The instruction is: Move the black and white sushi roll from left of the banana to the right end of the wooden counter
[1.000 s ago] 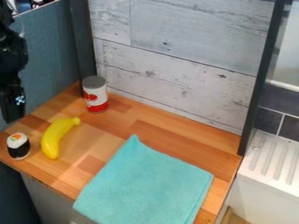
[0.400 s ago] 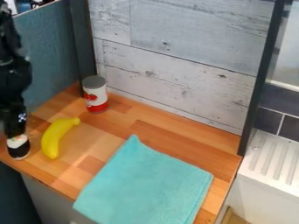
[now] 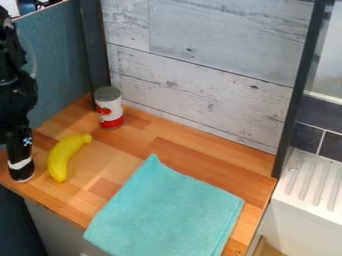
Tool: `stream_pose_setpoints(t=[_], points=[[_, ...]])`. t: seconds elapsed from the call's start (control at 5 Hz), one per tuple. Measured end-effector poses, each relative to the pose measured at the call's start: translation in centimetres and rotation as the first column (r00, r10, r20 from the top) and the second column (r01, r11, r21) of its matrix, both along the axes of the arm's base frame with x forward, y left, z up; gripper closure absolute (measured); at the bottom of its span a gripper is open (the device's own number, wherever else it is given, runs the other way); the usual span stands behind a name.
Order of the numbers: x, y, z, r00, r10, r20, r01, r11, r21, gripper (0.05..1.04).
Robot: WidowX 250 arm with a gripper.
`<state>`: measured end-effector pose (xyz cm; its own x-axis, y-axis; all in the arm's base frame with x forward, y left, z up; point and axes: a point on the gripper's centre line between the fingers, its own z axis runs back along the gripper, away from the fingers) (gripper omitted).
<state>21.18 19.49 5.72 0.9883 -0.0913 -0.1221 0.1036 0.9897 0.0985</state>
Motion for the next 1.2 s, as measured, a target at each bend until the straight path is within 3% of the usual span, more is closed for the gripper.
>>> stream_pose_setpoints(t=[0.4, 0.6, 0.8, 1.0, 1.2], points=[[0.1, -0.6, -2.4, 0.999, 0.022, -0.036, -0.024, 0.998, -0.061, 0.083], [-0.1, -0.6, -3.2, 0.997, 0.044, -0.068, -0.049, 0.996, -0.07, 0.14], [-0.2, -0.4, -3.6, 0.993, 0.081, -0.086, -0.086, 0.995, -0.052, 0.353], [0.4, -1.2, -3.5, 0.995, 0.081, -0.057, -0.083, 0.996, -0.026, 0.508], [-0.2, -3.5, -0.4, 0.995, 0.09, -0.031, -0.091, 0.995, -0.029, 0.547]])
